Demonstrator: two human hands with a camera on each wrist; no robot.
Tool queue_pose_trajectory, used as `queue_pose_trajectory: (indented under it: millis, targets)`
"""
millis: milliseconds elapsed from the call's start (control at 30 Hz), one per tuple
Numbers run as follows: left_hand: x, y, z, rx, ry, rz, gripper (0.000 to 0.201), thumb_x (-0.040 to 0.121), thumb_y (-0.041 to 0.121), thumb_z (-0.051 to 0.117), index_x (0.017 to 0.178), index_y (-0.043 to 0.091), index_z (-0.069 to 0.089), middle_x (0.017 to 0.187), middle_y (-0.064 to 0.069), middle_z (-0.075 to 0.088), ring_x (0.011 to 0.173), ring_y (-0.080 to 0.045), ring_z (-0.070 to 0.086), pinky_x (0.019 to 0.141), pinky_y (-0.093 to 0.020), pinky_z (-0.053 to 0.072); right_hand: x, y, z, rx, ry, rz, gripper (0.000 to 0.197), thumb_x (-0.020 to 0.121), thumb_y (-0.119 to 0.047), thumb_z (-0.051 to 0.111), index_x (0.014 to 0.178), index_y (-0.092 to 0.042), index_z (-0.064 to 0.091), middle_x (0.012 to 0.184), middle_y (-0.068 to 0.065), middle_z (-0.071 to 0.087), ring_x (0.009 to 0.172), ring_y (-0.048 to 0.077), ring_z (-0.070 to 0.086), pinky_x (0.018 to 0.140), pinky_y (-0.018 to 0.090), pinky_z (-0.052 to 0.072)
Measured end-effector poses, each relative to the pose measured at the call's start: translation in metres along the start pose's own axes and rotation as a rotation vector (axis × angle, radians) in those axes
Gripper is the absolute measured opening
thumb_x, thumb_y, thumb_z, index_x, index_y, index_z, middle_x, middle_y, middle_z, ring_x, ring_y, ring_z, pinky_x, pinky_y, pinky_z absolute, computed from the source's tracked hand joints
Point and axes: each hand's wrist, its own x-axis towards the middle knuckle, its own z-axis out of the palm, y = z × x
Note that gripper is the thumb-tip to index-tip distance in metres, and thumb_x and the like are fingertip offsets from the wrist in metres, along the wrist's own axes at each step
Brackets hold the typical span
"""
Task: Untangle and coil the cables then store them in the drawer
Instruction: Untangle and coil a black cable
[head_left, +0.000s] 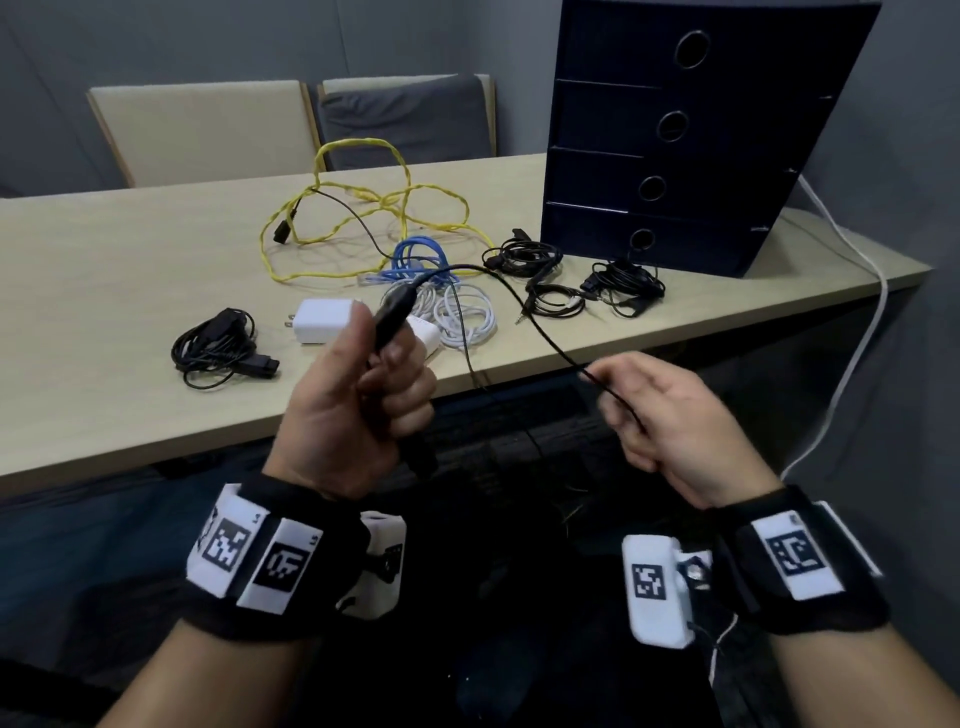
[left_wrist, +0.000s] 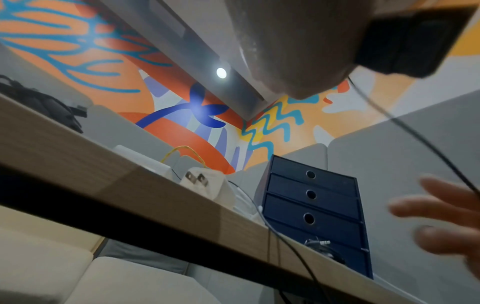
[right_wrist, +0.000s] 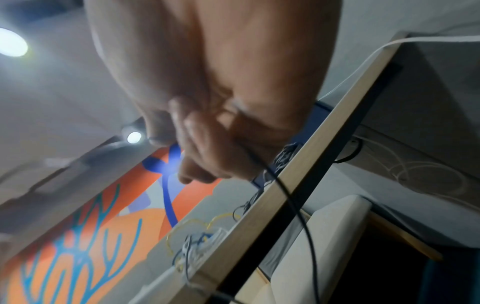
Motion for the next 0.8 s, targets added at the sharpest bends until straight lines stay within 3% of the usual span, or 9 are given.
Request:
queue_pose_trajectory:
  millis: [67,167,267,400,500,633,733,800]
  targets:
    - [0.001,-0.007,-0.003,0.073,0.06,0.006,0.045,0.063,0.051,0.082,0.064,0.022,0.047,0.057,0.009,0.02,0.045,-0.005,0.017,0.037,-0.015,0.02,0.017,0.001,0.017,-0.242,0.035,-0.055,0.017,0.098,-0.022,0.054,0.098,-0.012,0.068,0.074,-0.006,0.062,0.036,0.001,0.041,0.04,0.009,0.027]
    - [0.008,-0.013,-0.013,0.206,0.258,0.031,0.038,0.085,0.031,0.067,0.066,0.023,0.035,0.055,0.009,0.022,0.046,-0.005,0.013,0.037,-0.014,0.016,0.048,0.005,0.041,-0.495,-0.025,-0.079,0.014,0.093,-0.022,0.064,0.104,-0.017,0.07,0.076,-0.015,0.064,0.055,-0.006,0.054,0.055,0.009,0.034]
    - [0.016,-0.011,-0.023,0.244,0.397,-0.003,0.033,0.1,0.022,0.046,0.07,0.023,0.033,0.053,0.009,0.02,0.043,-0.002,0.015,0.036,-0.014,0.013,0.075,0.006,0.064,-0.646,-0.074,-0.026,0.02,0.084,-0.036,0.072,0.1,-0.024,0.068,0.09,-0.005,0.064,0.073,0.007,0.056,0.059,0.021,0.041]
    - [0.027,-0.007,-0.031,0.243,0.457,-0.006,0.026,0.102,0.023,0.042,0.076,0.023,0.035,0.052,0.01,0.023,0.041,-0.002,0.017,0.035,-0.014,0.014,0.097,-0.004,0.087,-0.848,0.006,-0.011,0.029,0.079,-0.04,0.076,0.083,-0.018,0.059,0.081,-0.003,0.061,0.077,0.016,0.056,0.066,0.03,0.042]
    - [0.035,-0.006,-0.033,0.24,0.483,-0.004,0.026,0.102,0.022,0.04,0.076,0.021,0.038,0.054,0.009,0.025,0.042,-0.003,0.017,0.037,-0.015,0.014,0.107,-0.006,0.094,-0.919,0.016,0.046,0.027,0.081,-0.026,0.075,0.071,-0.022,0.051,0.084,0.001,0.062,0.078,0.021,0.057,0.063,0.028,0.038]
    - [0.043,-0.007,-0.038,0.25,0.517,-0.011,0.025,0.102,0.022,0.041,0.077,0.019,0.041,0.053,0.009,0.029,0.043,-0.005,0.019,0.039,-0.016,0.016,0.109,-0.009,0.097,-0.868,0.061,0.085,0.018,0.081,-0.016,0.066,0.072,-0.024,0.052,0.087,0.002,0.063,0.084,0.024,0.062,0.062,0.025,0.039]
    - [0.046,-0.011,-0.042,0.266,0.554,0.009,0.024,0.102,0.02,0.041,0.078,0.02,0.041,0.057,0.007,0.029,0.046,-0.006,0.019,0.042,-0.018,0.015,0.107,-0.016,0.096,-0.838,0.104,0.095,0.005,0.082,-0.016,0.063,0.081,-0.013,0.06,0.089,0.007,0.064,0.083,0.025,0.06,0.061,0.029,0.043]
    - [0.048,-0.013,-0.044,0.283,0.594,0.029,0.022,0.102,0.016,0.043,0.08,0.018,0.042,0.062,0.004,0.032,0.046,-0.006,0.022,0.042,-0.019,0.017,0.107,-0.017,0.093,-0.863,0.105,0.092,0.014,0.083,-0.016,0.062,0.081,-0.003,0.064,0.081,0.013,0.065,0.078,0.028,0.059,0.064,0.032,0.045]
